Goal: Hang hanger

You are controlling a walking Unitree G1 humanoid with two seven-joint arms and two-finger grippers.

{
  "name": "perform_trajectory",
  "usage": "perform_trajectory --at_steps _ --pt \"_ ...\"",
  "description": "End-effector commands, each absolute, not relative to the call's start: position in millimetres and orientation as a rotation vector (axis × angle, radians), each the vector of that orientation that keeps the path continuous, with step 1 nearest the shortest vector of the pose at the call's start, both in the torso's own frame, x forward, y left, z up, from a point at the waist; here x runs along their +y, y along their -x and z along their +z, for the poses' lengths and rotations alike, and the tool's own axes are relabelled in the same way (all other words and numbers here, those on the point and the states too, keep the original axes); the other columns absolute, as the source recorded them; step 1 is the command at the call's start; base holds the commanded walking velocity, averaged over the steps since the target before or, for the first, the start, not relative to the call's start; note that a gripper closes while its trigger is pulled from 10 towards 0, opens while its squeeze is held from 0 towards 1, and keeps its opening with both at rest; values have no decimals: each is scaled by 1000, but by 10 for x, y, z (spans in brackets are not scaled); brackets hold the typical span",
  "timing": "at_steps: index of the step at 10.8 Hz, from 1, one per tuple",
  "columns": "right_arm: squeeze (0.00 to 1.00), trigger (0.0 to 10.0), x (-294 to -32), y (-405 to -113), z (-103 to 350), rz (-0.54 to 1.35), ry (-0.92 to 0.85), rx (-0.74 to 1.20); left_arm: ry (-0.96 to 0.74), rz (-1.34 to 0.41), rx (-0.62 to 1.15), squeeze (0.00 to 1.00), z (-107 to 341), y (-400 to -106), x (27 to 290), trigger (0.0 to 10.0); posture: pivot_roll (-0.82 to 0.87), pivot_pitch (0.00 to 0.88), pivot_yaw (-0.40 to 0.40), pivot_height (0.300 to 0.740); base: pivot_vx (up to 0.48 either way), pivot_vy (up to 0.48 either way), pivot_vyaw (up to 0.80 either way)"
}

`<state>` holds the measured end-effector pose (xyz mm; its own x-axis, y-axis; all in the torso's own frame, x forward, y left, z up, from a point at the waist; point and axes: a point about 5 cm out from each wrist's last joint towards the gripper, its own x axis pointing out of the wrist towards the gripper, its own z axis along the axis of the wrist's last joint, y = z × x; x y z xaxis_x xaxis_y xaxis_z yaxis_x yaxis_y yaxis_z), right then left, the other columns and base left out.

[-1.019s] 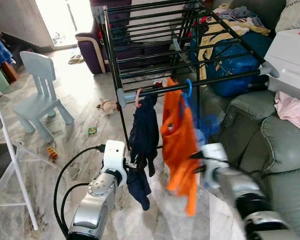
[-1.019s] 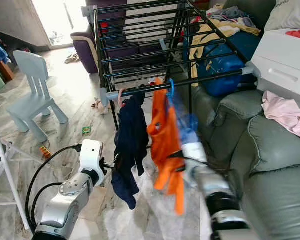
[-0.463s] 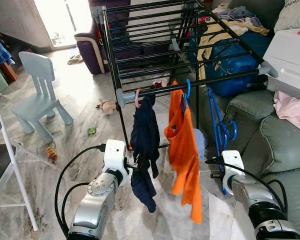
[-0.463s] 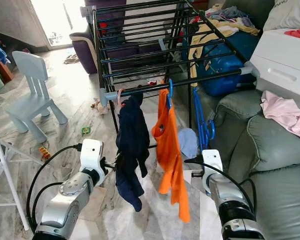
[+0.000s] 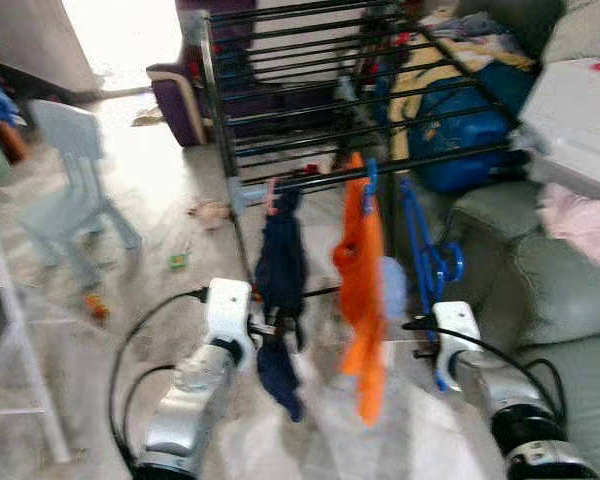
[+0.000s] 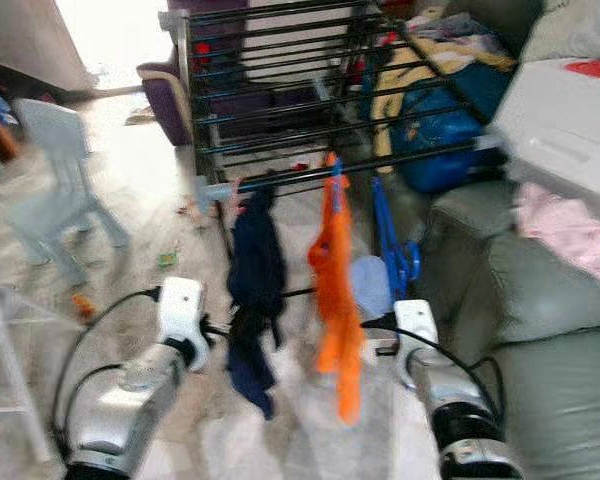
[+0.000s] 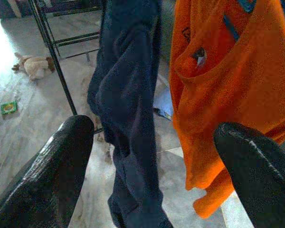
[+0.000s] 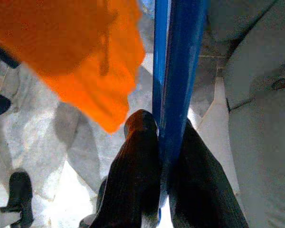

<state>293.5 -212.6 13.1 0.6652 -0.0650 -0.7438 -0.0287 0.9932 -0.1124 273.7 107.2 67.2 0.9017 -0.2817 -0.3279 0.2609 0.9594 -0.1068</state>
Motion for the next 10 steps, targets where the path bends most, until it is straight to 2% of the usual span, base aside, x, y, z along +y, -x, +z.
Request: perform_trajectory --at_steps 1,4,10 --pt "0 10000 -2126 -2983 197 -7 135 805 62 -277 342 0 684 -2743 1073 10000 -85 0 48 740 0 -300 0" --pt "0 10000 -2105 -2991 199 3 135 800 56 -277 343 0 680 -2750 1079 10000 -84 0 50 740 0 -304 0" --pt "0 10000 -2052 -3002 217 69 152 785 63 -204 310 0 706 -2783 1177 10000 -88 0 51 740 0 0 0"
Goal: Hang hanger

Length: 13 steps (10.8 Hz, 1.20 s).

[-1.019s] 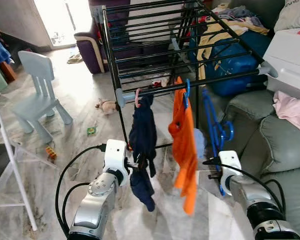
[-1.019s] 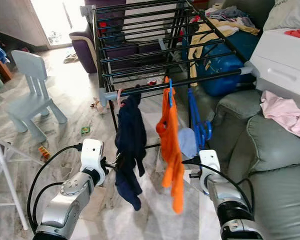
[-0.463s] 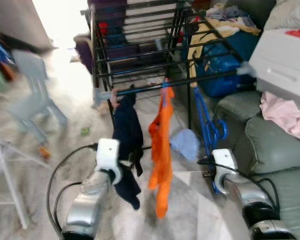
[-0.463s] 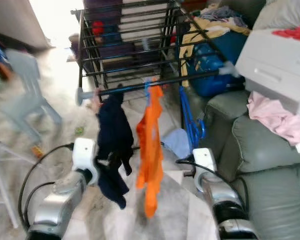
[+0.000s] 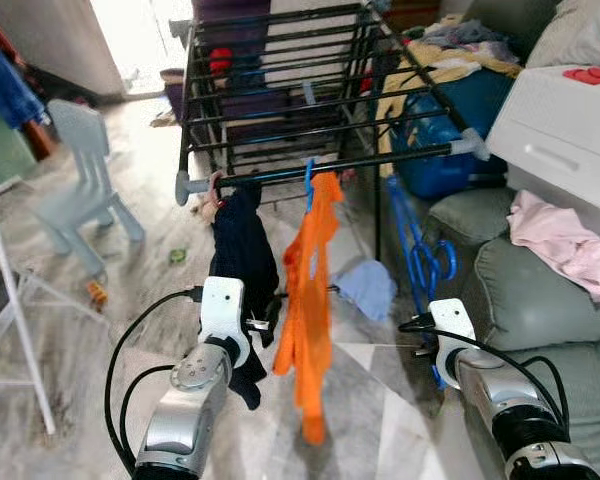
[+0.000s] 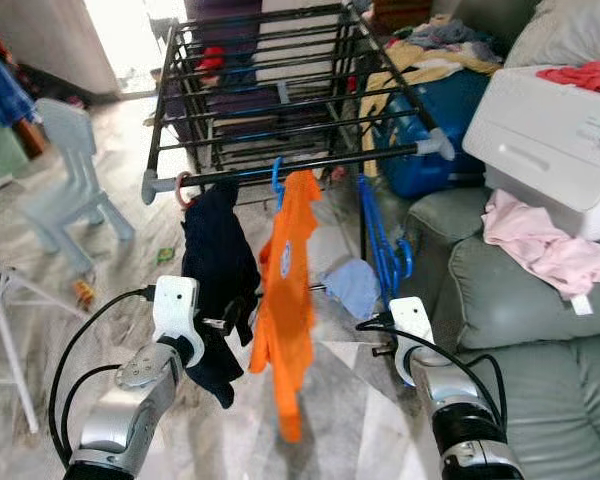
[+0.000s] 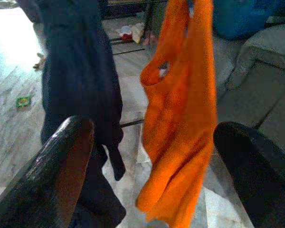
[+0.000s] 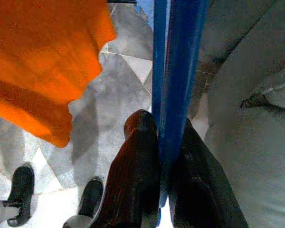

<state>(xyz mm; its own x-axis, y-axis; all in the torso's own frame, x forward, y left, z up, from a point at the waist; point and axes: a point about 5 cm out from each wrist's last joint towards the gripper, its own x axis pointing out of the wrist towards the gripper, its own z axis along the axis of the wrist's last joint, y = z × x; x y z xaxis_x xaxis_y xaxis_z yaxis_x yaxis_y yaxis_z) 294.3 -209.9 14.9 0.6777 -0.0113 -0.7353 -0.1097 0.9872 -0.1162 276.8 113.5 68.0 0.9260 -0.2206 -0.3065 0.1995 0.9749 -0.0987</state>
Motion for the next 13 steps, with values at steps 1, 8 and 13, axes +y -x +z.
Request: perform_trajectory --at_steps 1,8,13 --pt "0 10000 -2055 -2999 213 68 140 792 72 -195 306 0 705 -2788 1193 10000 -89 0 53 740 307 0 0" --pt "0 10000 -2118 -3014 233 -6 43 831 89 -211 308 0 712 -2785 1173 10000 -89 0 53 740 441 0 0" --pt "0 10000 -2069 -3014 252 -13 42 815 103 -233 326 0 691 -2784 1127 10000 -92 0 53 740 148 300 0"
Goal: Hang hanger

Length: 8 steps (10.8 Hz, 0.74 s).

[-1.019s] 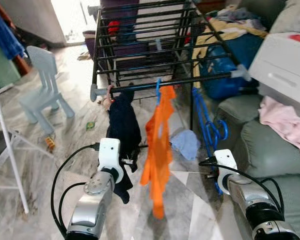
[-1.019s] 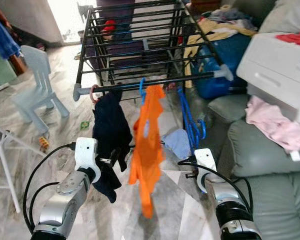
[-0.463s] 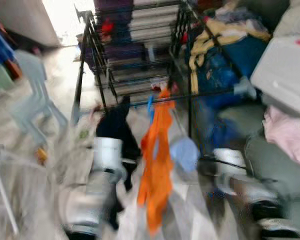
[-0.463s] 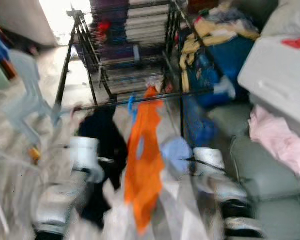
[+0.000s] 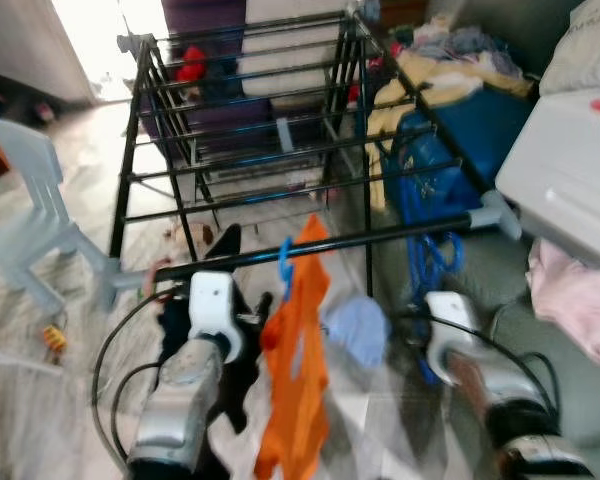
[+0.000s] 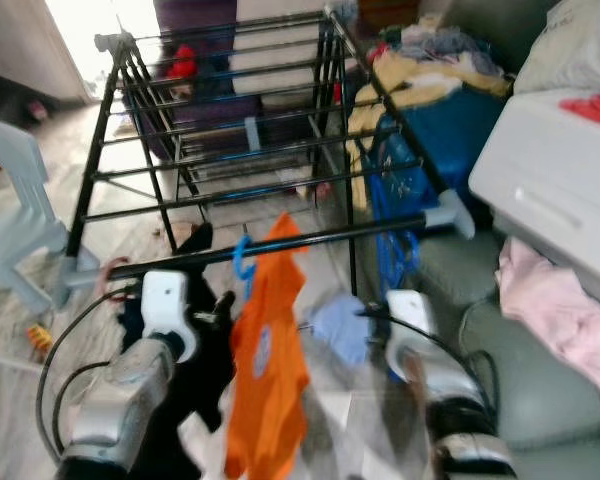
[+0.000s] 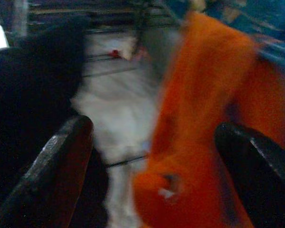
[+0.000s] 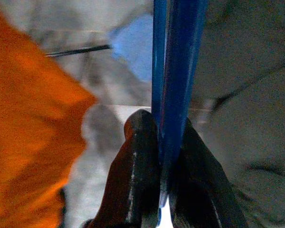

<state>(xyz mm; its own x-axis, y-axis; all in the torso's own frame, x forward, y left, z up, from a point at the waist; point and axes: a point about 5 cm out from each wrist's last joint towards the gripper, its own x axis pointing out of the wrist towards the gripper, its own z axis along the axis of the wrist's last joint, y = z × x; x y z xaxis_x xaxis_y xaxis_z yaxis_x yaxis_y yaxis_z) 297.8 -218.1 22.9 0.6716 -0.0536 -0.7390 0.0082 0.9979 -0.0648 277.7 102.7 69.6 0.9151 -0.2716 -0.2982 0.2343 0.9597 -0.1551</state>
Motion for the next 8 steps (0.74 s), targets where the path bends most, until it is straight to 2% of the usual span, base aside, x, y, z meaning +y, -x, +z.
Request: perform_trajectory --at_steps 1,3,8 --pt "0 10000 -2068 -3024 270 -6 54 809 98 -241 326 0 692 -2782 1117 10000 -92 0 53 740 0 0 0" --pt "0 10000 -2069 -3086 383 23 69 760 96 -246 327 0 692 -2785 1116 10000 -93 0 54 740 0 0 0" --pt "0 10000 -2047 -3021 521 45 49 722 96 -267 333 0 689 -2783 1092 10000 -102 0 63 740 0 0 0"
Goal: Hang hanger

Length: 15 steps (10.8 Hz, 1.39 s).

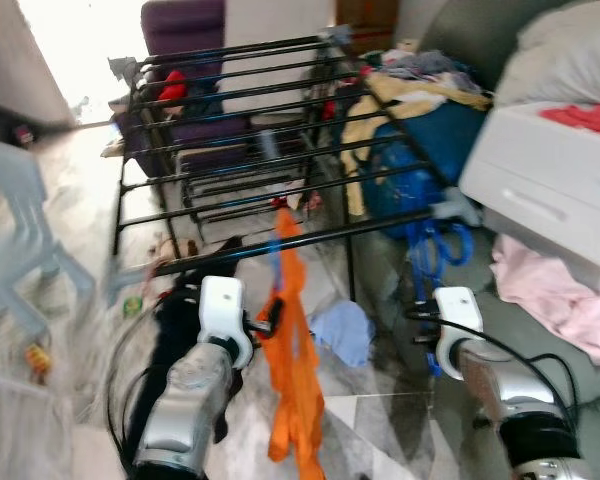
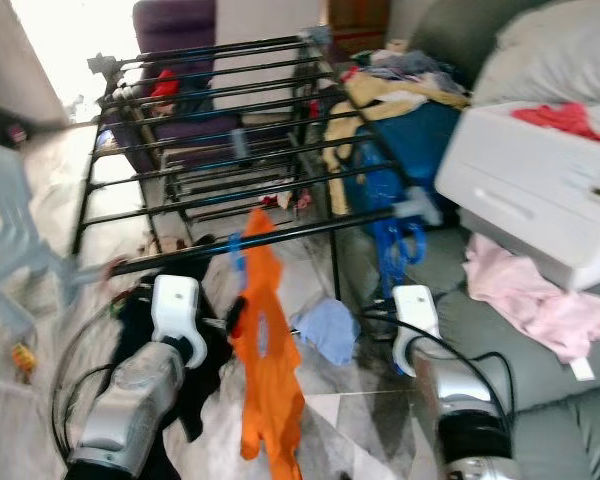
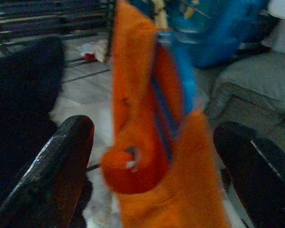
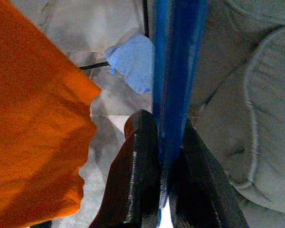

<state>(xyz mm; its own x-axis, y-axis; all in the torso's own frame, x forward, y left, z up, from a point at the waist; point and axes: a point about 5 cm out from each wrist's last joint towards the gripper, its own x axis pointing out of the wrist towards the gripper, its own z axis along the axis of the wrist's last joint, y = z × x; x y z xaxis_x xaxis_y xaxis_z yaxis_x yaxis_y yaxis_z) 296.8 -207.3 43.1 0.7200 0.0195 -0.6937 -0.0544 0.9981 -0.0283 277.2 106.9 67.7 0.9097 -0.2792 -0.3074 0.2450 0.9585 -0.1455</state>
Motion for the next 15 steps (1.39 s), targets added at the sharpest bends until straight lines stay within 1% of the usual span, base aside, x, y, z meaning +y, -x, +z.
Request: perform_trajectory --at_steps 1,2,3,4,6,7,8,9,10,12,14,15 --pt "0 10000 -2067 -3061 539 37 23 743 94 -274 338 0 682 -2784 1082 10000 -101 0 63 740 0 0 0" --pt "0 10000 -2054 -3152 611 81 5 758 94 -277 340 0 682 -2786 1078 10000 -98 0 63 740 0 0 0" --pt "0 10000 -2061 -3171 601 89 4 820 94 -278 343 0 680 -2785 1075 10000 -98 0 62 740 0 0 0" --pt "0 10000 -2023 -3191 604 125 -3 831 92 -280 345 0 680 -2785 1071 10000 -93 0 58 740 0 0 0" --pt "0 10000 -1876 -3229 654 193 56 795 111 -289 330 0 711 -2776 1052 10000 -86 0 45 740 0 0 0" --pt "0 10000 -1860 -3231 658 176 94 771 147 -309 315 0 744 -2771 996 10000 -85 0 45 740 0 0 0" --pt "0 10000 -1882 -3211 636 152 106 755 140 -313 315 0 746 -2772 987 10000 -85 0 45 740 0 0 0" --pt "0 10000 -1927 -3196 644 97 106 725 140 -313 316 0 744 -2773 991 10000 -85 0 45 740 0 0 0" --pt "0 10000 -2017 -3189 720 -14 168 633 133 -313 314 0 745 -2778 997 10000 -85 0 45 740 0 0 0" --pt "0 10000 -2111 -3058 731 -179 215 557 134 -328 305 0 756 -2781 965 10000 -85 0 45 740 0 0 0" --pt "0 10000 -2015 -2814 615 -186 217 559 151 -376 265 0 816 -2768 909 10000 -100 0 51 740 0 0 0" --pt "0 10000 -1967 -2727 520 -146 210 615 156 -375 267 0 815 -2767 910 10000 -102 0 52 740 0 0 0"
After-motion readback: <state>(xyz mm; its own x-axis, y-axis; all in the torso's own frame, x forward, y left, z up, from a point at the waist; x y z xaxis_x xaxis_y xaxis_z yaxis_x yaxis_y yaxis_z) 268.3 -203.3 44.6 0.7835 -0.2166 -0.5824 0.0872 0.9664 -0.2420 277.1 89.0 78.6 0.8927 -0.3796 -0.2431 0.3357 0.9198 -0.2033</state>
